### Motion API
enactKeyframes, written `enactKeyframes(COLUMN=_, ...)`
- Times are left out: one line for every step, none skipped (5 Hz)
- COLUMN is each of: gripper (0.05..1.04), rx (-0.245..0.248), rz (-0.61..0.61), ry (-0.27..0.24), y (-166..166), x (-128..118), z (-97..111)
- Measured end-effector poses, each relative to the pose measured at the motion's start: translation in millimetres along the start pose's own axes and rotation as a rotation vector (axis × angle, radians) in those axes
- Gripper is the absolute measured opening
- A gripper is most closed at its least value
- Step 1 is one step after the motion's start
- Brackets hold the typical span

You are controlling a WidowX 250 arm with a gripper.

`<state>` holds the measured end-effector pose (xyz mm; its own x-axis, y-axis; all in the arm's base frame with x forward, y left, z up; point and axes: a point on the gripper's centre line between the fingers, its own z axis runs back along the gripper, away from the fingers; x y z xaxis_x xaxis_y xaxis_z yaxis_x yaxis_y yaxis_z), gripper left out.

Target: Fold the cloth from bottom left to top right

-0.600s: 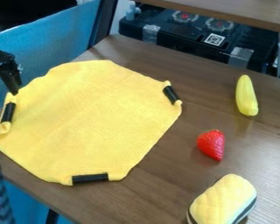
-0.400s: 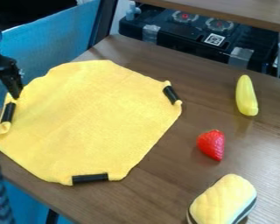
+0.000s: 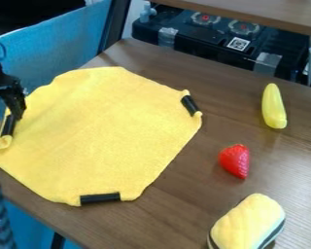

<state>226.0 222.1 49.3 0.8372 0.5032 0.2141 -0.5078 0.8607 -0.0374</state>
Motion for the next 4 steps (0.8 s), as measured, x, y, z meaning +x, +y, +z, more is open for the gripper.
enactKeyframes(gripper=0.999, rx=0.025, rz=-0.009, ry=-0.003, y=6, x=3, z=-10)
enactKeyframes(gripper=0.999, rx=0.07, rz=-0.012, ry=-0.039, y=13, x=9, z=-13)
enactKeyframes(gripper=0.951, rx=0.082, rz=-0.007, ry=-0.027, y=16, x=7, z=-22)
enactKeyframes(gripper=0.667, rx=0.099, rz=-0.001, ry=-0.029, y=18, x=6, z=-27)
